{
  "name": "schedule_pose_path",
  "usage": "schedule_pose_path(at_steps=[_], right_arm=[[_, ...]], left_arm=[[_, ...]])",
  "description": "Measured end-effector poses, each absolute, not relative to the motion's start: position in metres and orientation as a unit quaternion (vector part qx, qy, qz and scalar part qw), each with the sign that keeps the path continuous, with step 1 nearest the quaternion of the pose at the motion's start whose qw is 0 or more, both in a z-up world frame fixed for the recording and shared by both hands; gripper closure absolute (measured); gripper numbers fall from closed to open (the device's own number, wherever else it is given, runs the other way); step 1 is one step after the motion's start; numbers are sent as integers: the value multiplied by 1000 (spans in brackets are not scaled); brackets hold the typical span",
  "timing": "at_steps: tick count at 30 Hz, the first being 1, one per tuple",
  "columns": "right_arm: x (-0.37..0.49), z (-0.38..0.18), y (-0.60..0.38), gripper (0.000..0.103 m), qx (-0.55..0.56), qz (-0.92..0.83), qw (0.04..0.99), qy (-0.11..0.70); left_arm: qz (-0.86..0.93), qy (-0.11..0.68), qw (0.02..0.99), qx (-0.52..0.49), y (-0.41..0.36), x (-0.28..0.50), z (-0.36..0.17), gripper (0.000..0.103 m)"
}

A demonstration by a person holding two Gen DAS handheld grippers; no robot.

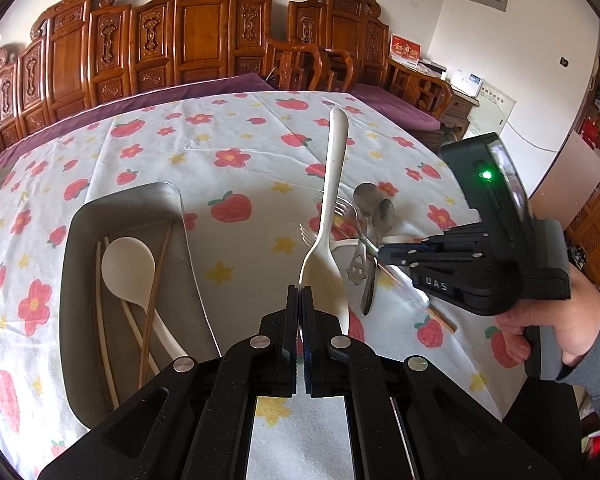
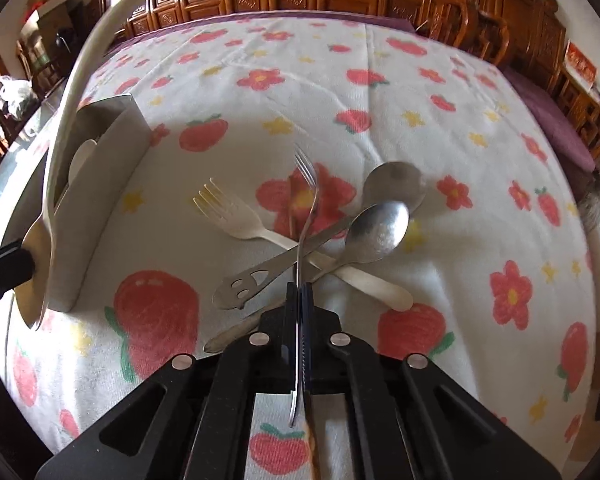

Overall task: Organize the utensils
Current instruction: 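Lower the white spoon into the metal tray and open the left gripper while the right lifts the fork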

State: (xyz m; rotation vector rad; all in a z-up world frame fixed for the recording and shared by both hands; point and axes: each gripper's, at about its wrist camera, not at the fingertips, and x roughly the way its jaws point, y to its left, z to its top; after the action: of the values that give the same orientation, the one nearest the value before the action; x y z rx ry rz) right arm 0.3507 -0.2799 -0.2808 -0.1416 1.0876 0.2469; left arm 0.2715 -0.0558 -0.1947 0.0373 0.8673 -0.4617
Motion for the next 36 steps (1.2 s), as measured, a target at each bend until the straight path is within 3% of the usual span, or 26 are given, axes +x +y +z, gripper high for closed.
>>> schedule_pose_path(at_steps=[21,36], right_arm=[[332,-248,-279,100,-108,125,862,480],[321,-219,-247,100,-122,163,869,450]], left_arm=[[-181,397,899,20,-10,270,-170,102],[-94,460,882,31,44,291,-200,102]])
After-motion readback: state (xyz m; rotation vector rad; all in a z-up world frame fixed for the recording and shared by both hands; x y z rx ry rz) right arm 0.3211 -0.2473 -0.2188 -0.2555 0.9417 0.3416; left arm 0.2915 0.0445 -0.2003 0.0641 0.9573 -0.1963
